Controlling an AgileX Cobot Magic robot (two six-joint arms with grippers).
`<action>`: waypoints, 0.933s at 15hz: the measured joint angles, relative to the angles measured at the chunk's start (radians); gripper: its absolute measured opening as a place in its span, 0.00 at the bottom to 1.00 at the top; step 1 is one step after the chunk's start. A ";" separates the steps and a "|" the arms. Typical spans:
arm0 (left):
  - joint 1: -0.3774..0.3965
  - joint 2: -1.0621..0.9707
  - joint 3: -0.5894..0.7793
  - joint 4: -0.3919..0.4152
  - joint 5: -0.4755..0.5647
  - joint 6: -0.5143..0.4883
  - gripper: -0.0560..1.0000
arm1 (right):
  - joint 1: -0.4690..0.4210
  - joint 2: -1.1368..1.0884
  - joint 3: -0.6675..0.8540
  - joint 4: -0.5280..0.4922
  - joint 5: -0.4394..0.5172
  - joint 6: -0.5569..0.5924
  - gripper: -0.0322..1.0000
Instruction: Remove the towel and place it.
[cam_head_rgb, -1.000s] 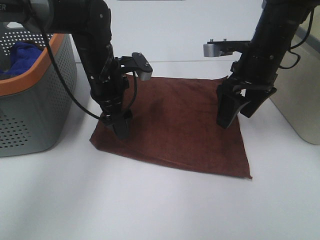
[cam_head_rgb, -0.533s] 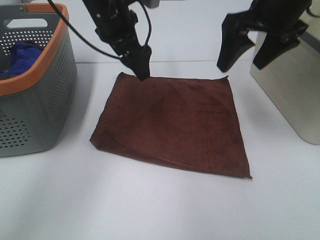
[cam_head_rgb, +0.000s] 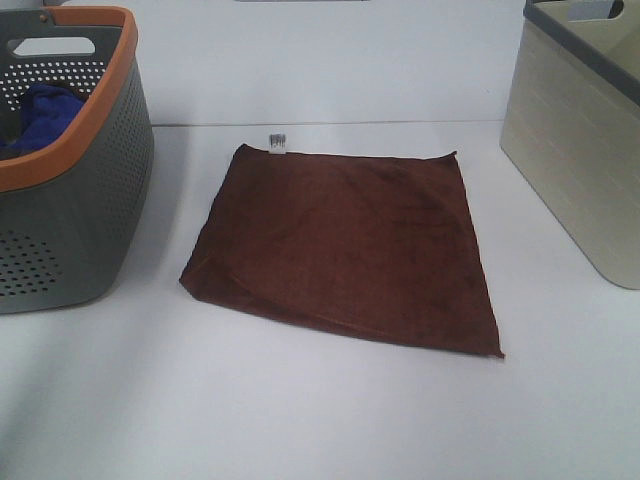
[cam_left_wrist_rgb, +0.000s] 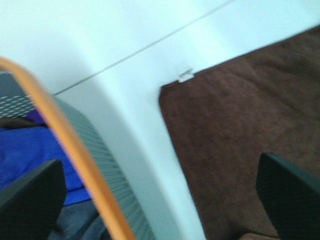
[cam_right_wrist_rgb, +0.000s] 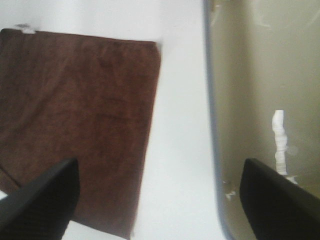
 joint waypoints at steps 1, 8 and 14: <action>0.055 -0.038 0.025 0.004 0.000 -0.007 0.99 | -0.037 -0.010 0.000 -0.018 0.000 -0.012 0.77; 0.387 -0.433 0.443 0.008 -0.001 -0.024 0.99 | -0.068 -0.241 0.223 -0.065 0.001 -0.069 0.77; 0.406 -0.968 0.980 0.054 0.005 -0.023 0.99 | -0.068 -0.790 0.622 -0.078 0.003 -0.088 0.77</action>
